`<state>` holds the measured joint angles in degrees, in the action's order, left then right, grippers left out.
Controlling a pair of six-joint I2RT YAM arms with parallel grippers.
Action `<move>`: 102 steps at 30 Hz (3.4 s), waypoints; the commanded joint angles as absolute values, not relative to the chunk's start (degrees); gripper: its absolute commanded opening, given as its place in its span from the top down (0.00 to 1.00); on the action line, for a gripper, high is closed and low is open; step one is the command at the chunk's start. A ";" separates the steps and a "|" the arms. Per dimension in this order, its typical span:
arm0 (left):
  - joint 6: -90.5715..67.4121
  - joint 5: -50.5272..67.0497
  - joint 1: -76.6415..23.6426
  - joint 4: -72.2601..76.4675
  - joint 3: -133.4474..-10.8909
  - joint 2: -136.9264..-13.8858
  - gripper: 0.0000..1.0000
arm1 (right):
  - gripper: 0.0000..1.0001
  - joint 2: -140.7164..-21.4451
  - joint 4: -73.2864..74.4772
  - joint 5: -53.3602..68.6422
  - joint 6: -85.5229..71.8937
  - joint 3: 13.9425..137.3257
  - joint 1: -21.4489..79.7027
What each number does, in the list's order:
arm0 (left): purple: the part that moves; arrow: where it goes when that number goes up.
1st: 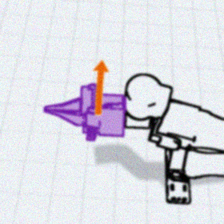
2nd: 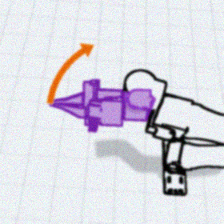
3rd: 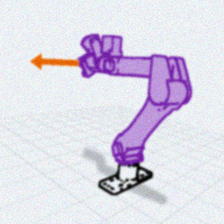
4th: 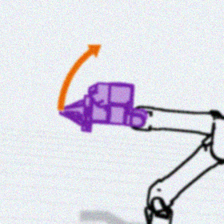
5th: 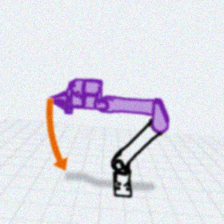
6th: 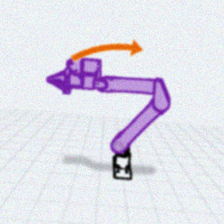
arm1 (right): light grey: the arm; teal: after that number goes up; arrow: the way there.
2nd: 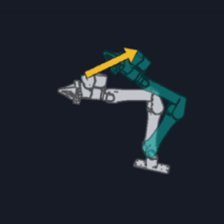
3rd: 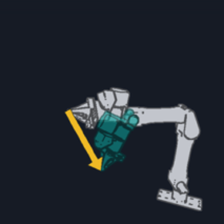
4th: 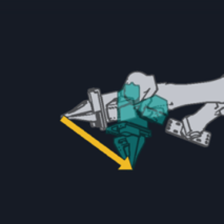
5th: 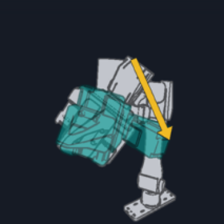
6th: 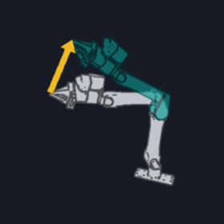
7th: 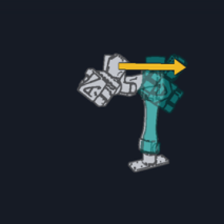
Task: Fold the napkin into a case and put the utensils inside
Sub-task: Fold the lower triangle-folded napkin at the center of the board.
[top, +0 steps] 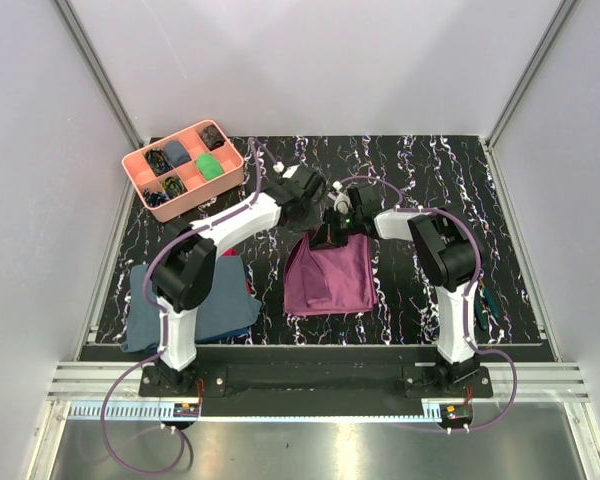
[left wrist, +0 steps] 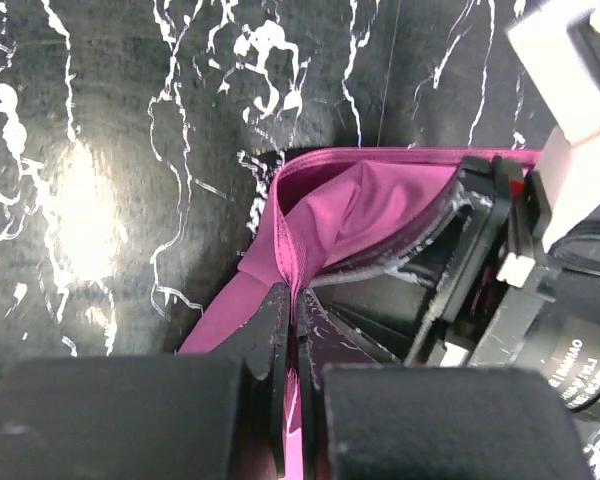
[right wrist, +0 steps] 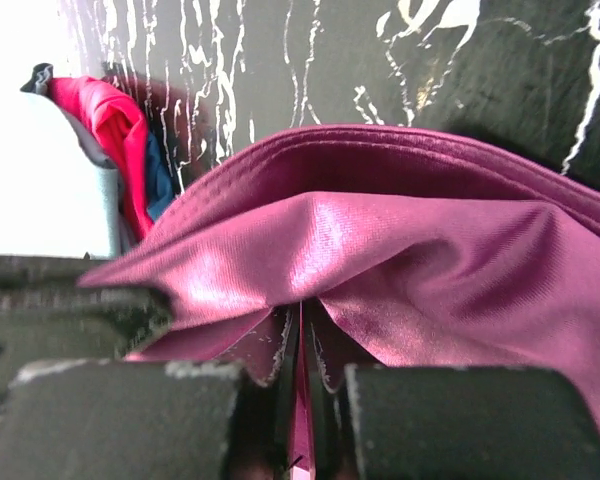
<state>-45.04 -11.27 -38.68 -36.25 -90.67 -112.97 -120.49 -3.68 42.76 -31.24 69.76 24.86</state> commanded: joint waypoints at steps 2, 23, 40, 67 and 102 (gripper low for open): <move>-41.32 -0.72 -32.79 -25.76 -85.43 -108.81 1.00 | 0.91 -120.76 -0.35 39.74 -29.97 72.42 25.22; -26.54 12.99 -25.05 -28.92 -77.88 -99.06 0.10 | 0.79 -109.09 14.23 33.41 -25.24 72.51 25.14; -34.97 17.58 -36.55 -22.15 -60.30 -87.19 0.29 | 0.32 -87.81 32.43 9.32 -21.36 55.21 21.53; -41.92 0.09 -62.57 -21.88 -84.46 -113.55 0.57 | 0.60 -82.09 17.67 29.88 -28.91 37.27 8.09; -42.18 -5.18 -63.02 -25.22 -84.64 -111.71 1.00 | 0.78 -86.39 13.97 34.36 -29.00 35.16 7.74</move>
